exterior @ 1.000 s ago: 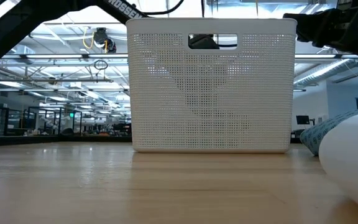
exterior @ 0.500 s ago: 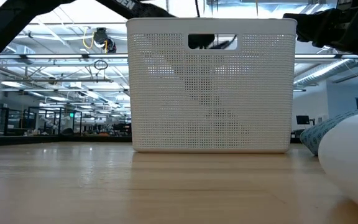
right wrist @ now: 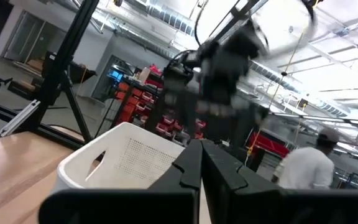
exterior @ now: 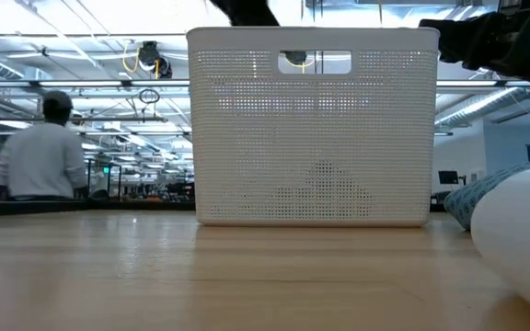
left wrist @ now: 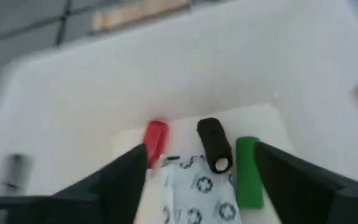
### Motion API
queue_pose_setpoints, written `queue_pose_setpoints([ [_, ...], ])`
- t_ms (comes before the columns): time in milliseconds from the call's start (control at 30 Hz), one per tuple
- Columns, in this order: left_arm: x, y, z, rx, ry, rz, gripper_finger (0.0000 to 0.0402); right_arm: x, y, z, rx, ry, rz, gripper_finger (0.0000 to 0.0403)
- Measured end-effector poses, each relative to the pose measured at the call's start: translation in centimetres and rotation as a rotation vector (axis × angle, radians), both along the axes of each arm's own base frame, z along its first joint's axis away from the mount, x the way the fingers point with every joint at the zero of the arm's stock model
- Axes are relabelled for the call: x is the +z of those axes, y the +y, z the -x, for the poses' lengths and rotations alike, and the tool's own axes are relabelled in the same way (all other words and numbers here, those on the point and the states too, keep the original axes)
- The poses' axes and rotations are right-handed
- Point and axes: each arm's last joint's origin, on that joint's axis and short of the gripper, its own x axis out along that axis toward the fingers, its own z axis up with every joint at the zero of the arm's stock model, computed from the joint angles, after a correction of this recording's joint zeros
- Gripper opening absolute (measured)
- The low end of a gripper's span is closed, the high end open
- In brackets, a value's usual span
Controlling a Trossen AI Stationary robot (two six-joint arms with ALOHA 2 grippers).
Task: Pick & place medical supplies in basket/bin
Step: Put the white pill bottle into the white bin
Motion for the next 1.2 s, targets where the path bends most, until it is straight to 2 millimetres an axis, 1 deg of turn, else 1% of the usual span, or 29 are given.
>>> queue_pose_setpoints([
  [67, 2.6, -1.0, 2.4, 0.016, -0.022, -0.031, 0.0239, 0.0, 0.0, 0.0, 0.000, 0.004, -0.001, 0.0000],
  [167, 5.3, -2.0, 6.2, 0.047, -0.041, -0.056, 0.0137, -0.1, 0.0, 0.0, 0.003, 0.008, -0.008, 0.0000],
  [233, 6.1, -2.4, 9.0, 0.066, -0.064, -0.052, 0.0068, -0.1, 0.0, 0.0, 0.003, 0.013, -0.010, 0.0000],
  [267, 6.2, -2.6, 10.3, 0.072, -0.077, -0.045, 0.0036, -0.1, 0.0, -0.1, 0.003, 0.016, -0.010, 0.0000],
  [300, 6.0, -2.7, 11.6, 0.079, -0.093, -0.031, 0.0019, -0.1, 0.0, -0.1, 0.003, 0.016, -0.011, 0.0000],
  [367, 4.8, -3.0, 13.9, 0.108, -0.148, 0.002, 0.0015, -0.1, 0.0, -0.1, 0.008, 0.016, -0.025, 0.0000],
  [400, 3.8, -3.2, 14.9, 0.122, -0.180, 0.018, 0.0017, -0.1, 0.0, 0.0, 0.011, 0.013, -0.033, 0.0000],
  [467, 1.5, -3.5, 16.9, 0.137, -0.248, 0.041, 0.0019, -0.1, 0.0, 0.0, 0.015, 0.010, -0.042, 0.0000],
  [533, -1.3, -4.1, 18.5, 0.107, -0.334, 0.059, 0.0009, -0.1, 0.0, 0.0, 0.019, 0.011, -0.054, 0.0000],
  [667, -7.1, -5.5, 20.6, -0.020, -0.623, 0.062, 0.0005, -0.1, 0.0, 0.0, 0.026, 0.011, -0.067, 0.0000],
  [733, -9.6, -5.8, 21.7, -0.023, -0.704, 0.060, 0.0003, -0.1, 0.0, 0.0, 0.032, 0.010, -0.082, 0.0000],
  [800, -11.9, -5.8, 22.8, 0.023, -0.732, 0.067, 0.0003, 0.0, 0.0, 0.0, 0.040, 0.007, -0.100, 0.0000],
  [900, -13.7, -5.8, 24.0, 0.061, -0.771, 0.086, 0.0002, -0.1, 0.0, 0.0, 0.051, 0.011, -0.132, 0.0000],
  [1100, -15.1, -6.0, 26.0, 0.091, -0.819, 0.081, 0.0002, -0.1, 0.0, -0.1, 0.054, 0.020, -0.145, 0.0000],
  [1200, -16.2, -6.1, 26.3, 0.093, -0.826, 0.109, 0.0001, -0.1, 0.0, 0.0, 0.057, 0.017, -0.154, 0.0000],
])
